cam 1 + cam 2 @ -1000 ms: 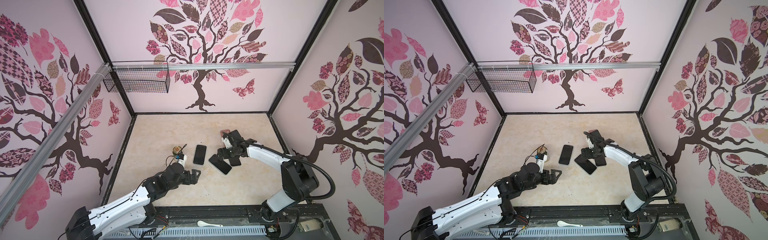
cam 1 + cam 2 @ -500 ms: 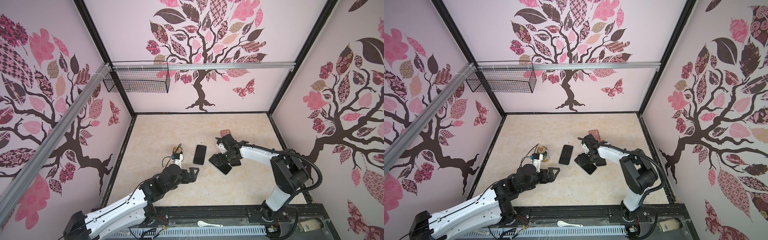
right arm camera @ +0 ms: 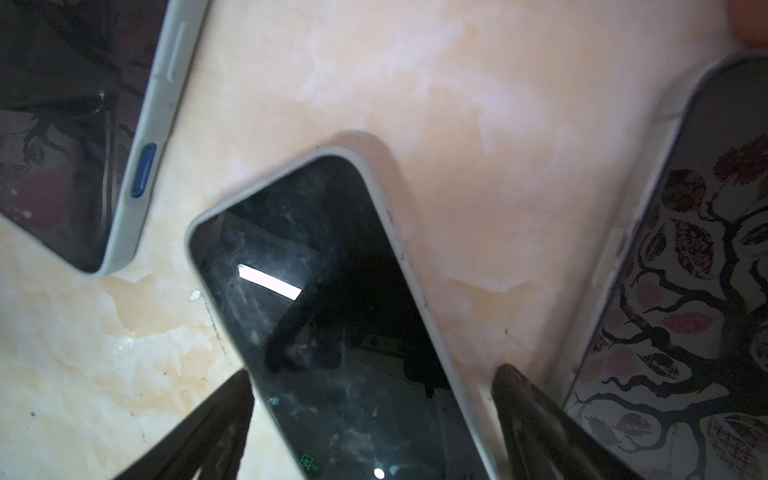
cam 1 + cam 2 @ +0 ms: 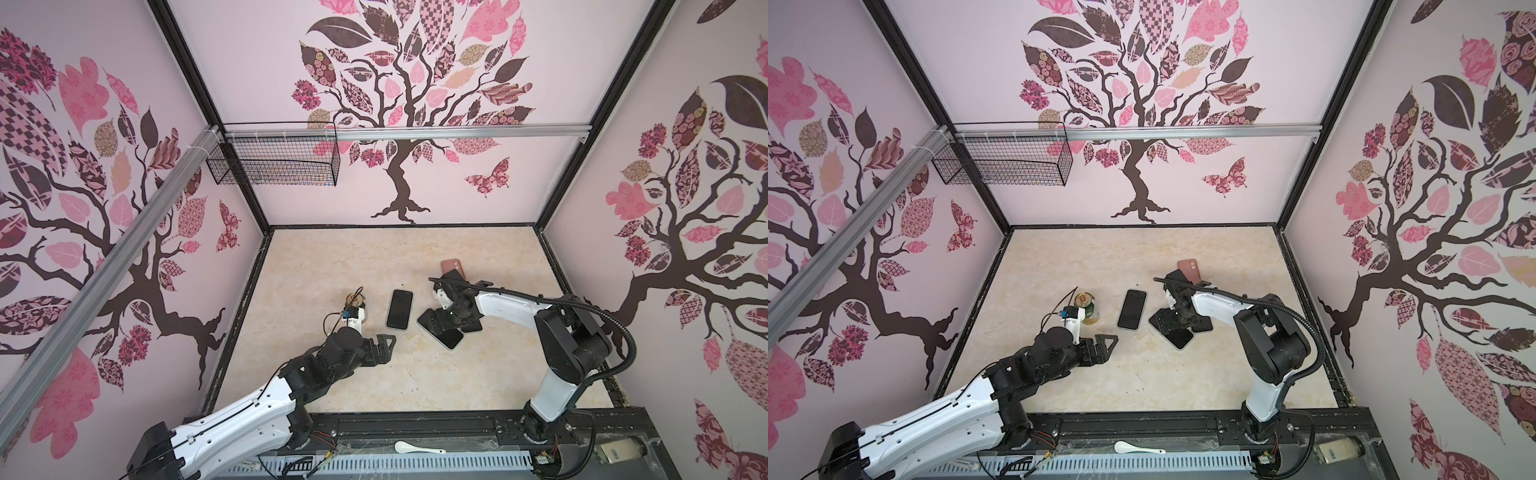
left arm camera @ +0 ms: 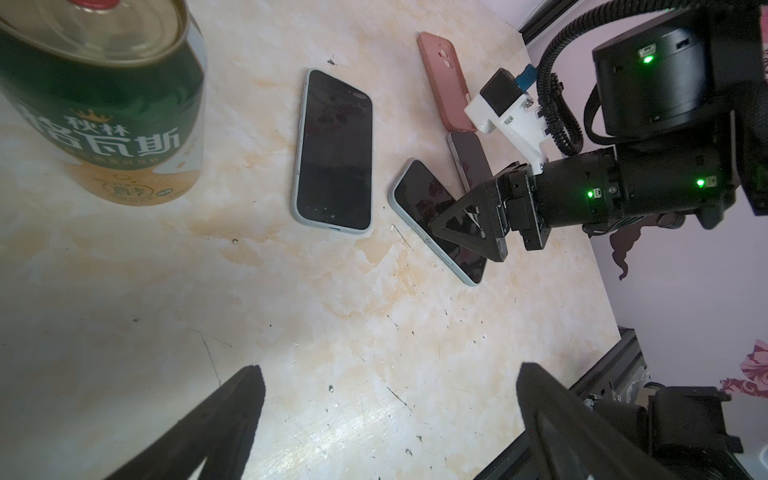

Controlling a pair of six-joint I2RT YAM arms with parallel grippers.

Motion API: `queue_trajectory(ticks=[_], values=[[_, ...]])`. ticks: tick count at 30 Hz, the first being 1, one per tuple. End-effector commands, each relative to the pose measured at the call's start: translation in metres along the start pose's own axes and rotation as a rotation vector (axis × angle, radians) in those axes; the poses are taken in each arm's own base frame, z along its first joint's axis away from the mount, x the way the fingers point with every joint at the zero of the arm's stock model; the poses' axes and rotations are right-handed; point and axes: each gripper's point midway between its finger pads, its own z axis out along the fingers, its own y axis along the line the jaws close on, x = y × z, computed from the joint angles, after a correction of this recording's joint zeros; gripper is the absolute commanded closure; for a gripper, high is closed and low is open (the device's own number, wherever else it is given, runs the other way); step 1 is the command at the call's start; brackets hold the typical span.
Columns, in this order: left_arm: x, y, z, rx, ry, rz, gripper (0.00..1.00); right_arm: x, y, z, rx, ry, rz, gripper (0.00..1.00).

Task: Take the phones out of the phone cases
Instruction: 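Move the right gripper to the phone in a pale grey case and grasp it, then lift the grey-cased phone with the right gripper and bring it toward the left gripper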

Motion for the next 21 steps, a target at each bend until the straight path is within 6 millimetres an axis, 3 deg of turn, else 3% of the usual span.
queue_trajectory(ticks=[1, 7, 15, 21], values=[[-0.006, -0.002, -0.002, 0.001, -0.015, 0.01, 0.02, 0.02, 0.005, 0.002, 0.006, 0.064, -0.02, 0.06], [-0.009, 0.004, -0.004, -0.012, -0.026, -0.004, 0.02, 0.033, 0.01, 0.004, 0.069, 0.096, -0.069, 0.05], [-0.028, 0.034, -0.018, -0.047, -0.078, -0.103, 0.04, 0.052, 0.013, 0.006, 0.173, 0.134, -0.132, 0.11], [-0.027, 0.036, -0.017, -0.054, -0.059, -0.102, 0.04, 0.048, 0.014, 0.011, 0.178, 0.129, -0.118, 0.13]])
